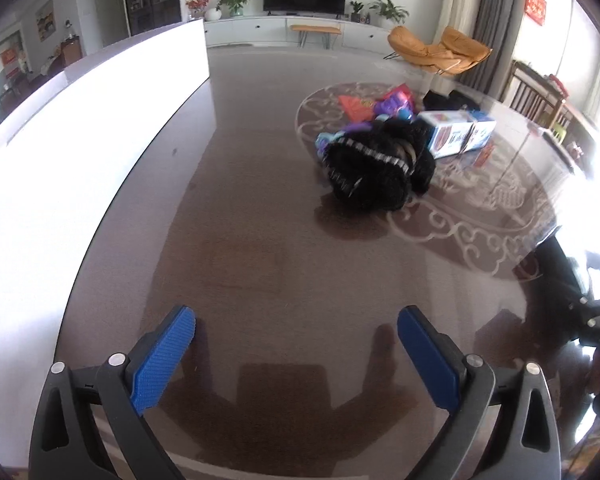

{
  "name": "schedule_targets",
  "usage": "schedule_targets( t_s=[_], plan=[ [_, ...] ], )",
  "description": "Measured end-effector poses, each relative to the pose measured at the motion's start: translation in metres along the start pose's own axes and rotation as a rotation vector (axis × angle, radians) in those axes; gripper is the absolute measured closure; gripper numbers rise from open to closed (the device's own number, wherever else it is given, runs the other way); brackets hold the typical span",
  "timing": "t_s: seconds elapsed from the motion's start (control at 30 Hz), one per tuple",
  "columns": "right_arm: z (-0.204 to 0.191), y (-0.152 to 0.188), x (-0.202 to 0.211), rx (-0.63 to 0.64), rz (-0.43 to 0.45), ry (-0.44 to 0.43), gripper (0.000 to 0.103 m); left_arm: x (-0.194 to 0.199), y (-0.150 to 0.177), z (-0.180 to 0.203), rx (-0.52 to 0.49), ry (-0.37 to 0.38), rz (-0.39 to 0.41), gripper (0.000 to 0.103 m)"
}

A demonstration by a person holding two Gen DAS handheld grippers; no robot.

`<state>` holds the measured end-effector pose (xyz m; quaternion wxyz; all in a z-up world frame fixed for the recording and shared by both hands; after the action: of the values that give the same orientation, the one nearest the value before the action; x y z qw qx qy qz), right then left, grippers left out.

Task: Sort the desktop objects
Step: 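Grasp the black velvet pouch with the left tool while the right tool lifts the soap box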

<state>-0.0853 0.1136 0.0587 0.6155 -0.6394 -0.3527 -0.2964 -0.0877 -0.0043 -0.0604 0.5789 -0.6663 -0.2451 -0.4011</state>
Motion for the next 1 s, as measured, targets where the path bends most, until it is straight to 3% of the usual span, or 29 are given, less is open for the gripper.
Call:
schedule_targets(
  t_s=[0.13, 0.3, 0.33, 0.37, 0.4, 0.43, 0.6, 0.67, 0.73, 0.8, 0.93, 1.0],
  plan=[
    [0.000, 0.000, 0.000, 0.000, 0.000, 0.000, 0.000, 0.003, -0.049, 0.014, -0.061, -0.015, 0.070, 0.007],
    [0.000, 0.000, 0.000, 0.000, 0.000, 0.000, 0.000, -0.032, -0.087, 0.059, -0.253, 0.000, 0.017, 0.006],
    [0.000, 0.000, 0.000, 0.000, 0.000, 0.000, 0.000, -0.036, -0.087, 0.068, -0.291, 0.009, 0.014, 0.019],
    [0.000, 0.000, 0.000, 0.000, 0.000, 0.000, 0.000, -0.040, -0.084, 0.073, -0.312, -0.003, 0.003, 0.053],
    [0.000, 0.000, 0.000, 0.000, 0.000, 0.000, 0.000, -0.042, -0.081, 0.074, -0.309, -0.001, -0.014, 0.070],
    [0.000, 0.000, 0.000, 0.000, 0.000, 0.000, 0.000, -0.038, -0.077, 0.072, -0.281, 0.019, 0.000, 0.070],
    [0.000, 0.000, 0.000, 0.000, -0.001, 0.000, 0.000, -0.005, -0.038, 0.037, -0.110, 0.095, 0.027, 0.070],
    [0.001, 0.000, 0.000, -0.001, -0.001, 0.000, 0.000, 0.009, -0.019, 0.028, -0.086, 0.123, 0.016, 0.071],
    [0.000, 0.002, 0.001, 0.005, -0.003, -0.004, 0.000, 0.019, -0.003, 0.026, -0.110, 0.103, -0.007, 0.070],
    [0.000, 0.002, 0.002, 0.032, -0.032, -0.018, 0.000, 0.024, 0.007, 0.027, -0.132, 0.043, -0.017, 0.063],
    [0.002, 0.000, 0.001, 0.055, -0.142, -0.045, 0.000, 0.025, 0.006, 0.032, -0.137, 0.022, -0.005, 0.024],
    [-0.001, -0.002, -0.001, 0.081, -0.184, -0.029, 0.005, 0.021, 0.004, 0.037, -0.164, -0.008, 0.001, 0.016]
  ],
)
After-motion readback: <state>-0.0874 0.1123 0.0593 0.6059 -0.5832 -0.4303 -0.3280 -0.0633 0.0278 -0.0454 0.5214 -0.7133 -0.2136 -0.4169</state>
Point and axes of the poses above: each gripper's, at about its wrist camera, not at the fingertips, and x roughly against the way its jaws point, z to its right, y to its underside, the point moved 3 cm from there along -x, roughly the way its jaws point, and after that the axes turned 7 degrees about -x, right-handed, at the moved point
